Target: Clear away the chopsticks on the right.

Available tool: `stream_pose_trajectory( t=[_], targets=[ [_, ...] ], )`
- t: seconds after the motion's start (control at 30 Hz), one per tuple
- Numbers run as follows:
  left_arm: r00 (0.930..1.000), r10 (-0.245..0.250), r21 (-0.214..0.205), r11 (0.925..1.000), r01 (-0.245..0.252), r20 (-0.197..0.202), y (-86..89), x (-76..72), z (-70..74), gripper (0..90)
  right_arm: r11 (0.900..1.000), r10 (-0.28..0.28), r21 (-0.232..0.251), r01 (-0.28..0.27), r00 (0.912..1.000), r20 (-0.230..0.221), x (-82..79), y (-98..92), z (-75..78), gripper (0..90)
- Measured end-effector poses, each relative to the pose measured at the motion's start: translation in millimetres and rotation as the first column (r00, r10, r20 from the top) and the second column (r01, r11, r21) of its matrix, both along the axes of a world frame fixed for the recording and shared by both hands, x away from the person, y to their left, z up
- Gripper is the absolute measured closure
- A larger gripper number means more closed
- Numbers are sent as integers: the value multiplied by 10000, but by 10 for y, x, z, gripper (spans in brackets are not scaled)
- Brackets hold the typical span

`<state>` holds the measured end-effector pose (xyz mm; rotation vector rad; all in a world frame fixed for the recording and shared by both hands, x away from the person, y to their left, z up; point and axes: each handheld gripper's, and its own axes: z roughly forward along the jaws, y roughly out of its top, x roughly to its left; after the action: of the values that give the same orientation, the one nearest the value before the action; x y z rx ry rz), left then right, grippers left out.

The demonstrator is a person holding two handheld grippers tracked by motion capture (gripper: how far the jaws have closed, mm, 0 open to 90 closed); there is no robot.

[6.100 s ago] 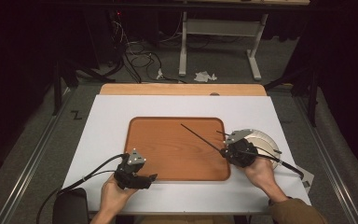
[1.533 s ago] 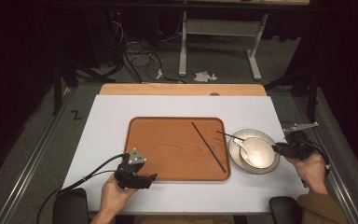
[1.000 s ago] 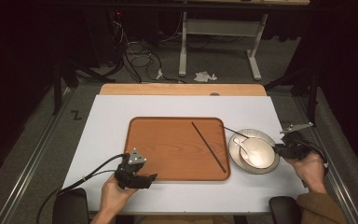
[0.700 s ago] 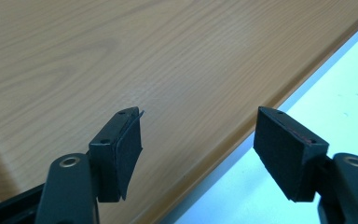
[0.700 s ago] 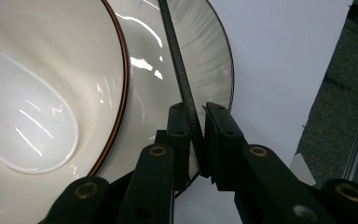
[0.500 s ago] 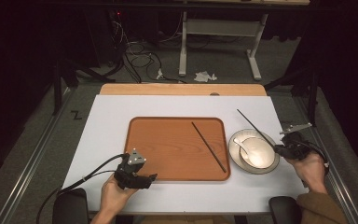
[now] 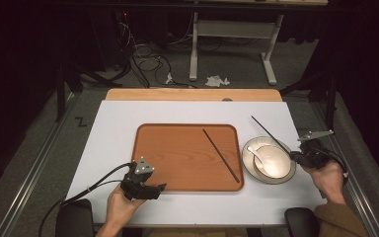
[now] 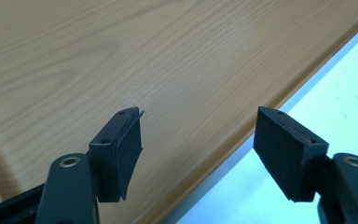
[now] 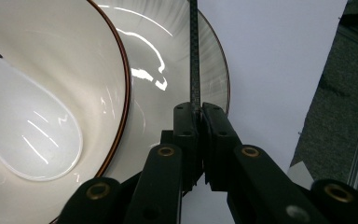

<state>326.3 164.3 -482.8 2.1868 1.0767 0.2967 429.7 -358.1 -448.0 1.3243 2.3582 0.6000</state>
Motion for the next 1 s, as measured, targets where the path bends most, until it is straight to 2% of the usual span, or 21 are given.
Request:
stream_pose_trajectory(
  t=[0.13,0.2,0.47,0.5,0.67,0.73,0.8,0.83,0.87,0.9,1.0],
  targets=[
    [10000,15,21,10000,-15,20,-1,-6,-1,321,10000,0,90,-3,9995,322,-28,10,53,864],
    [10000,13,3,10000,-13,5,0,2,0,321,9993,91,345,-109,9985,532,-50,47,108,864],
    [10000,-5,30,10000,5,-2,-1,-2,-3,321,9970,412,618,-473,9944,972,-104,118,236,864],
    [10000,7,25,10000,-7,-10,-1,2,-5,321,9953,518,749,-609,9916,1186,-125,153,289,863],
    [10000,6,32,10000,-6,-4,-3,4,-6,321,9940,699,729,-811,9870,1446,-172,256,389,863],
    [10000,-13,34,10000,13,-4,-1,1,-5,321,9919,911,722,-1045,9812,1700,-218,334,470,863],
    [10000,-4,30,10000,4,5,0,-1,-3,321,9907,1010,731,-1149,9801,1711,-239,362,499,863],
    [10000,4,20,10000,-4,-5,0,3,-4,321,9882,1175,752,-1336,9752,1877,-277,432,540,863],
    [10000,4,20,10000,-4,-5,0,3,-4,321,9882,1175,752,-1336,9752,1877,-277,432,540,863],
    [10000,12,12,10000,-12,-23,-5,4,-6,321,9847,1430,709,-1594,9702,1954,-309,505,570,863],
    [10000,-1,22,10000,1,-19,-3,4,-6,321,9817,1635,661,-1786,9683,1887,-336,584,594,863]
  ],
)
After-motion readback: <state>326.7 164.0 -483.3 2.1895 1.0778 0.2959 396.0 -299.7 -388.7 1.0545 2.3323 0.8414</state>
